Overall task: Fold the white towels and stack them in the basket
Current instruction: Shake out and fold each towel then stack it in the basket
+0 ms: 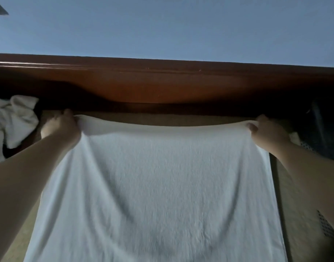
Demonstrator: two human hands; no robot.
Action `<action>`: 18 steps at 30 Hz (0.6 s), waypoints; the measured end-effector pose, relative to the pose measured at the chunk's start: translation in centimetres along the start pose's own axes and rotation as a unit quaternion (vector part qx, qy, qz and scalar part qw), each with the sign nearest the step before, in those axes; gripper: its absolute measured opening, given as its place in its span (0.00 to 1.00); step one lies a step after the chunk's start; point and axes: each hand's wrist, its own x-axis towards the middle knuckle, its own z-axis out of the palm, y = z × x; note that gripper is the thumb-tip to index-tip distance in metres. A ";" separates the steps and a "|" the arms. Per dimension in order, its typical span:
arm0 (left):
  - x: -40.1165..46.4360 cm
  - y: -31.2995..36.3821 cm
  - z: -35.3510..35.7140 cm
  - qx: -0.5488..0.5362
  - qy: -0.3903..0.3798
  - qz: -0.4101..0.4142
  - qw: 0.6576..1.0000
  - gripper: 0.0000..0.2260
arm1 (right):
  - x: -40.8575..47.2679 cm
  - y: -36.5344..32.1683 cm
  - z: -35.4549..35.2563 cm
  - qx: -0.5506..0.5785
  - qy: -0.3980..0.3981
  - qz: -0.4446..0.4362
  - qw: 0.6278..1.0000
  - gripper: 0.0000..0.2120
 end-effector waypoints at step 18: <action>6.8 -1.6 2.5 -0.196 0.008 -0.139 0.971 0.28 | 4.4 -3.1 1.1 0.369 0.050 0.173 0.912 0.29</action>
